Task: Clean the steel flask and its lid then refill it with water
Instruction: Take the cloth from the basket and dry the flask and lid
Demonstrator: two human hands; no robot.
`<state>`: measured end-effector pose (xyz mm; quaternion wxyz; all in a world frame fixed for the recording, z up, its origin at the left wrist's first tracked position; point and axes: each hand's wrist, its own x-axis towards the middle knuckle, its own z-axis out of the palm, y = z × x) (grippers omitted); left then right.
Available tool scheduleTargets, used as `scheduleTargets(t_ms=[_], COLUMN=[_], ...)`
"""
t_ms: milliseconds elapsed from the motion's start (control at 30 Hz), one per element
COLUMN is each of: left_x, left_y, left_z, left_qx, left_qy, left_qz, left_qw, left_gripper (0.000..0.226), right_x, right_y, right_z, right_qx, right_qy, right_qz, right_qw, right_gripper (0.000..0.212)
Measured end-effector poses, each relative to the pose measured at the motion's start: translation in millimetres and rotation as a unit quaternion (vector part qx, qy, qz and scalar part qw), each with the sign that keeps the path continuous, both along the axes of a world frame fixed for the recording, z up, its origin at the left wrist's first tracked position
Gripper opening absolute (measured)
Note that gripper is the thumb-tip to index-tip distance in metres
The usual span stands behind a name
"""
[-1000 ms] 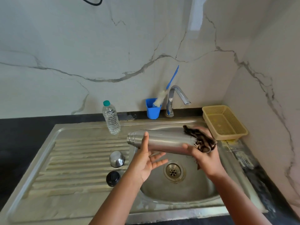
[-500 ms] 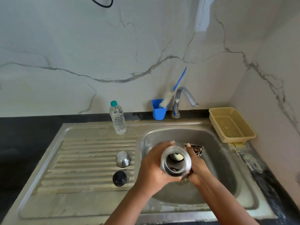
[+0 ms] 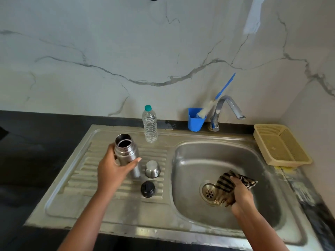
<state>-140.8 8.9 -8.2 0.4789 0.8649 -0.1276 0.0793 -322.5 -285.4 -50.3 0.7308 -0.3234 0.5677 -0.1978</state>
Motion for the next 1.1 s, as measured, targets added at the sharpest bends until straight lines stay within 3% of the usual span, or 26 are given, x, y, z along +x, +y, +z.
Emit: scheduleTargets(t_ms=[167,633,800,967,1033,1100], left_x=[7.7,11.4,9.4,-15.2,-22.6,-29.2], left_y=[34.5,45.1,47.7,45.0,42.1,34.9], left_z=[-24.9,-29.8,-30.3,-34.8,-39.7,-44.4], left_qx=[-0.006,-0.014,-0.033,-0.003,0.063,0.14], left_qy=[0.067,0.081,0.078,-0.058,-0.183,-0.322], left_qz=[0.039,0.038,0.042,0.038,0.038,0.022], left_qw=[0.997,0.996,0.996,0.998,0.98,0.936], left_gripper=[0.062,0.071,0.096,0.116,0.107,0.085], right_x=[8.3,23.2,21.4,17.5,15.8,14.0], right_y=[9.2,41.0,52.6,63.5,69.0,73.0], right_z=[-8.8,-8.1,-8.5,-13.2,-14.9,-16.3], right_qx=[0.024,0.004,0.008,0.007,0.007,0.01], right_qy=[0.01,-0.006,-0.016,-0.015,-0.014,-0.011], right_qz=[0.027,0.069,0.058,0.051,0.05,0.044], right_qw=[0.999,0.998,0.998,0.999,0.999,0.999], right_gripper=[0.039,0.028,0.03,0.031,0.032,0.033])
